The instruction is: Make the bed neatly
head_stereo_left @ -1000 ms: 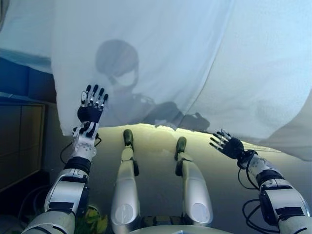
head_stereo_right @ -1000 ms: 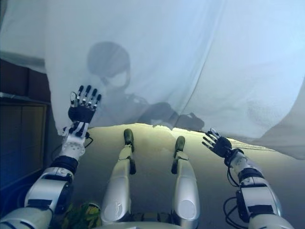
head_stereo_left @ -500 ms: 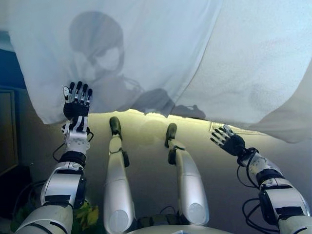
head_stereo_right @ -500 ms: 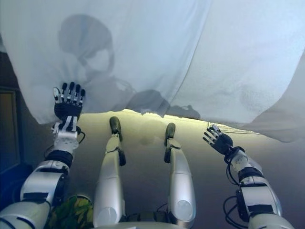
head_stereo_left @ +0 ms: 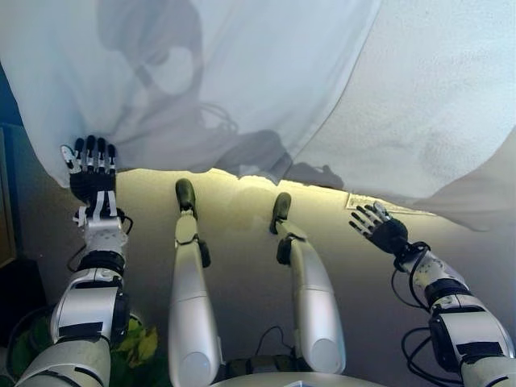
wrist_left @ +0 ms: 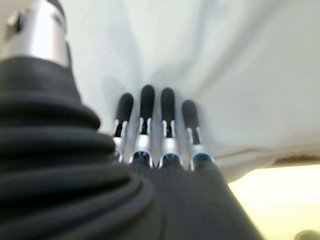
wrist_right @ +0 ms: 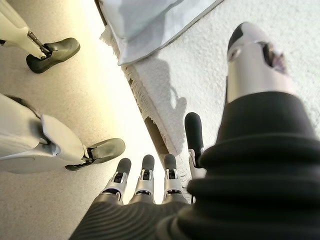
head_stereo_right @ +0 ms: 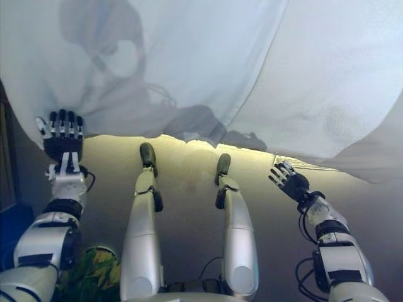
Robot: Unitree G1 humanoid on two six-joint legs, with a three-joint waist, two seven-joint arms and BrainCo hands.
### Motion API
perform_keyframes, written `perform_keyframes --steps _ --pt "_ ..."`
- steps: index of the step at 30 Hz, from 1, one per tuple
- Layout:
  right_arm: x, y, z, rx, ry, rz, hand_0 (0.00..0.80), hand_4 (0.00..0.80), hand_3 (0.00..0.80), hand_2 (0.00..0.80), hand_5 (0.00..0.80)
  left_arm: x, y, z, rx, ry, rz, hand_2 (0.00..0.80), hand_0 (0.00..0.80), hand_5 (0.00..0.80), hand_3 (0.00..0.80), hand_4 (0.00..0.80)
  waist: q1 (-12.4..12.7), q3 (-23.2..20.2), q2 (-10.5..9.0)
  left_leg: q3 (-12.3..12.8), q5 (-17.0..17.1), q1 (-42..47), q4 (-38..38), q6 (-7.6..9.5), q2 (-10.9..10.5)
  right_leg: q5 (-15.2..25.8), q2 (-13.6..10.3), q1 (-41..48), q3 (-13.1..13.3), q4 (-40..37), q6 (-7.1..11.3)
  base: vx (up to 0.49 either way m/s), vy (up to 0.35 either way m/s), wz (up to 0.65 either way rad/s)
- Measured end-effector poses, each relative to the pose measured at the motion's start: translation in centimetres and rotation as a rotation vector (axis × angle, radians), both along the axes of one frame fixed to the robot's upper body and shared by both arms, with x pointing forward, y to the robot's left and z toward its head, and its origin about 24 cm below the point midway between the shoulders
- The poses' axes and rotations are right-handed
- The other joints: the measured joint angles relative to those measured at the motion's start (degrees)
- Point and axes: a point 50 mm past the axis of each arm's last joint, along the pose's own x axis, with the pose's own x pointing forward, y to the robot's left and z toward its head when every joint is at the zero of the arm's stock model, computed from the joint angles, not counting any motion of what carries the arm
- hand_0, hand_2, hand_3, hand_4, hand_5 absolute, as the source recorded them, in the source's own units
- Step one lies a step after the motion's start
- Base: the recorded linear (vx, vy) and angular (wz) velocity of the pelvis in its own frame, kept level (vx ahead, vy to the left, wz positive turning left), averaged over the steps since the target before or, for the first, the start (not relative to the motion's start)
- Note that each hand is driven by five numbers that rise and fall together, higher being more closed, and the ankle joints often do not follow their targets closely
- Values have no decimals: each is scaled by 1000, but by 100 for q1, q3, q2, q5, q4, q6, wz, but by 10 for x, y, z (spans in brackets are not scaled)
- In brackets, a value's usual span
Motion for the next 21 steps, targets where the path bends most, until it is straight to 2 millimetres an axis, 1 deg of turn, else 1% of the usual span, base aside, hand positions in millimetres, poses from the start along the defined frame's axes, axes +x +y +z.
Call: perform_keyframes --steps 3,8,13,16,21 --pt "-3 -5 1 0 -15 -14 0 0 0 0 0 -4 9 2 11 5 23 0 0 0 0 0 6 1 2 12 -11 -20 40 1 -3 -4 -6 -39 36 38 0 18 115 -2" --pt "-6 -24 10 -22 -44 -55 0 0 0 0 0 -10 28 15 39 -1 72 0 0 0 0 0 4 8 23 126 -112 -95 187 49 1 -14 -17 -186 180 108 11 24 114 -10" --pt "-18 -33 5 -30 -26 -69 0 0 0 0 0 -18 43 21 59 4 109 0 0 0 0 0 10 17 38 156 -127 -107 207 27 -2 -14 -17 -220 245 100 10 30 121 -3" --pt "-20 -36 5 -32 -27 -73 0 0 0 0 0 -20 48 25 64 1 114 0 0 0 0 0 17 21 44 165 -152 -119 209 22 -29 -9 -27 -270 288 99 18 21 89 -6" --pt "-19 -41 11 -43 -54 -81 0 0 0 0 0 -20 49 26 52 -5 113 0 0 0 0 0 16 52 121 155 -258 -268 429 36 -33 5 -32 -360 334 173 47 25 86 -4"
